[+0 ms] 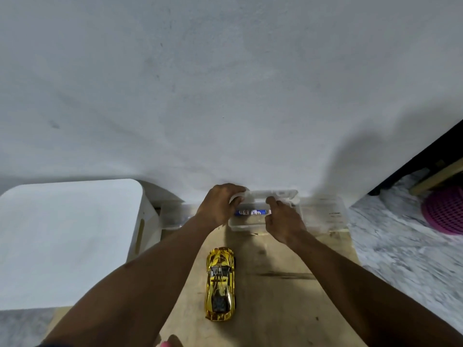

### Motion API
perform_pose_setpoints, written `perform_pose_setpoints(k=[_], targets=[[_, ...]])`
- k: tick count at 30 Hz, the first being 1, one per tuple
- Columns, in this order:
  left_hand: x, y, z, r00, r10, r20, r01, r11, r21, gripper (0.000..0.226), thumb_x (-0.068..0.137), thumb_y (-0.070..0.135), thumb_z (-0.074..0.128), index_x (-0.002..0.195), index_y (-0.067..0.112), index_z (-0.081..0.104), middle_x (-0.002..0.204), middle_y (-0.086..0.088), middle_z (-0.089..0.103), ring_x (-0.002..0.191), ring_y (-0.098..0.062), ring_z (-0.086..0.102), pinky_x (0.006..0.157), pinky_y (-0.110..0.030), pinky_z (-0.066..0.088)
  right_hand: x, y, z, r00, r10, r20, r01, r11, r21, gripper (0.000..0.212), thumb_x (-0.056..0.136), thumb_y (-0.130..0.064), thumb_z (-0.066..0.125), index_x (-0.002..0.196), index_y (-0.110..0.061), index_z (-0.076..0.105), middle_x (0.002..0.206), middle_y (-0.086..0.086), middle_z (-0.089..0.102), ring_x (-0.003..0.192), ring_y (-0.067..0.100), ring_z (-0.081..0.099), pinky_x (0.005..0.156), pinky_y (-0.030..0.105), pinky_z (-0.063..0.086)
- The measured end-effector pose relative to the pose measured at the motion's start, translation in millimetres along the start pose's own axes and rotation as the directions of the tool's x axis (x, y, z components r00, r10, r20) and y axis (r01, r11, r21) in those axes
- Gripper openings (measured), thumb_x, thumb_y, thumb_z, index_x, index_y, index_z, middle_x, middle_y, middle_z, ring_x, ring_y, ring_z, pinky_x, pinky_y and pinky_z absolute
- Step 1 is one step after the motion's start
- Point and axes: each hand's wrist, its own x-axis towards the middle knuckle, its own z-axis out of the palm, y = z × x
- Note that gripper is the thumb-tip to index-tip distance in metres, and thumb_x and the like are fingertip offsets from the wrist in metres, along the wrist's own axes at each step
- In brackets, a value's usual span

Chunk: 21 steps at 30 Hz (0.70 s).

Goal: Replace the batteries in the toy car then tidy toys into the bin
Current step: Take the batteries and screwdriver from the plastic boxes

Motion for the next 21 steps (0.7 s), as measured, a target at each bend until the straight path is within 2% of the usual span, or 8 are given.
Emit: perform_pose_setpoints(k=[4,7,13,17,21], targets=[[1,-1,2,1.000,-0.006,0.002,0.006,1.000,-0.002,0.029,0.094,0.017,0.067,0.122,0.016,0.071,0.123,-0.002,0.070,0.113,-0.020,0.063,0.097,-0.028,0.049,-1,-1,9,0.999,-0.039,-0.004,0.039,0.999,-0.008,0.032,0.094,-0.025,0.048,0.125,-0.017,0.041,0.118,0.008,0.059,0.107,0.029,0.053,0.081,0.039,0.049],[1,-2,2,1.000,-0.014,-0.004,0.014,1.000,-0.010,0.028,0.094,0.018,0.066,0.122,0.015,0.071,0.123,-0.002,0.070,0.113,-0.020,0.063,0.097,-0.028,0.048,-2,-5,16,0.997,-0.077,0.009,0.076,0.991,0.106,0.036,0.096,-0.022,0.050,0.131,-0.020,0.043,0.127,0.004,0.055,0.112,0.024,0.053,0.085,0.032,0.048],[1,-4,2,1.000,-0.018,-0.016,0.018,1.000,-0.010,0.028,0.095,0.020,0.065,0.122,0.016,0.071,0.124,-0.002,0.070,0.113,-0.019,0.062,0.096,-0.027,0.047,-2,-13,30,0.988,-0.155,-0.022,0.156,0.980,0.125,0.041,0.100,-0.028,0.042,0.140,-0.020,0.044,0.139,0.002,0.050,0.123,0.023,0.049,0.099,0.036,0.048],[0,-5,4,0.999,-0.003,-0.044,0.002,0.999,-0.033,0.027,0.094,0.018,0.067,0.120,0.015,0.072,0.120,-0.002,0.071,0.109,-0.019,0.065,0.094,-0.028,0.050,2,-25,32,0.966,-0.259,0.002,0.257,0.961,0.099,0.040,0.101,-0.033,0.040,0.137,-0.017,0.048,0.139,0.004,0.048,0.125,0.022,0.047,0.102,0.034,0.046],[0,-8,5,0.997,0.013,-0.072,-0.016,0.999,-0.035,0.027,0.092,0.016,0.069,0.118,0.014,0.073,0.118,-0.003,0.072,0.106,-0.019,0.066,0.093,-0.028,0.051,9,-35,33,0.961,-0.273,0.034,0.273,0.962,0.003,0.044,0.099,-0.036,0.037,0.136,-0.015,0.049,0.132,0.008,0.048,0.123,0.024,0.046,0.102,0.038,0.045]])
